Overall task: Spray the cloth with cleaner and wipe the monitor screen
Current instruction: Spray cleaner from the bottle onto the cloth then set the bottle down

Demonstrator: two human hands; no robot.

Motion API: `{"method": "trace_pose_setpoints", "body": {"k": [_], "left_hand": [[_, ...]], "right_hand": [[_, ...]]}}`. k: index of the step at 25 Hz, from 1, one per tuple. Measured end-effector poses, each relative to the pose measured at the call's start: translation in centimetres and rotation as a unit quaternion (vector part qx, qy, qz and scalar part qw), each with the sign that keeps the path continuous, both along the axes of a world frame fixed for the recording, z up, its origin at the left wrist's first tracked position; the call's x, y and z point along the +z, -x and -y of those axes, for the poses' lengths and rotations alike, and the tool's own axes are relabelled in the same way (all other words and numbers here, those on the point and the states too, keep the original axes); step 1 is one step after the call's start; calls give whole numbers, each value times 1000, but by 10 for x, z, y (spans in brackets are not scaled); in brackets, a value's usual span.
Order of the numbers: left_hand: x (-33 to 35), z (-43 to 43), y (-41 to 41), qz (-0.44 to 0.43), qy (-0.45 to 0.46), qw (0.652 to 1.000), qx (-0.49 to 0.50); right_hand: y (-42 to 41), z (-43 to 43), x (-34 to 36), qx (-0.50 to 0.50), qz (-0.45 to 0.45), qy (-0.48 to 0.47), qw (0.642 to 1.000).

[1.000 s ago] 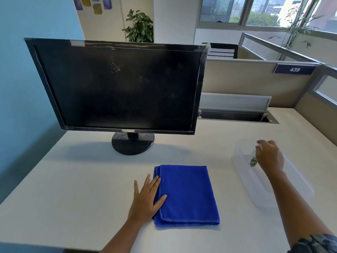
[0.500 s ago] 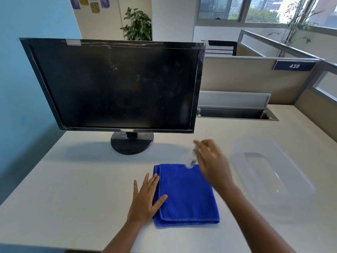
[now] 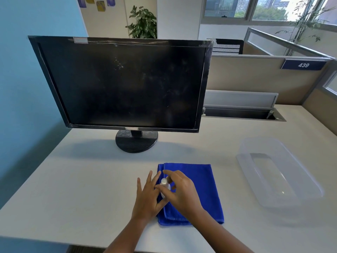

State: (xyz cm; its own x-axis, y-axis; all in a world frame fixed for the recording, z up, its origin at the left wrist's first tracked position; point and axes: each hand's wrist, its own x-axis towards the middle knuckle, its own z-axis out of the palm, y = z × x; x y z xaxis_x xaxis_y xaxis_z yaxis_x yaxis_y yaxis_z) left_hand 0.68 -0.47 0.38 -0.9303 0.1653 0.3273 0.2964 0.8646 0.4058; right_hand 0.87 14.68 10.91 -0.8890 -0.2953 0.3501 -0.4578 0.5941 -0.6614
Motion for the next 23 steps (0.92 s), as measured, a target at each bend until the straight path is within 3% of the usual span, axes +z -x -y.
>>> {"method": "trace_pose_setpoints", "body": {"k": [4,19,21,23], "left_hand": [[-2,-1,3,6,-20,1000,2],[-5,0,5,37,8,998,-40],[-2,0,6,51,2,998,-32],[0,-2,8,63,-3,998,-10]], "right_hand": [[8,-2,-2,-15,13,52,998],[2,-15,-2,57,5,57,997],[-6,-15,33,54,-1,132,990],[4,-21,91,54,-96,208,972]]}}
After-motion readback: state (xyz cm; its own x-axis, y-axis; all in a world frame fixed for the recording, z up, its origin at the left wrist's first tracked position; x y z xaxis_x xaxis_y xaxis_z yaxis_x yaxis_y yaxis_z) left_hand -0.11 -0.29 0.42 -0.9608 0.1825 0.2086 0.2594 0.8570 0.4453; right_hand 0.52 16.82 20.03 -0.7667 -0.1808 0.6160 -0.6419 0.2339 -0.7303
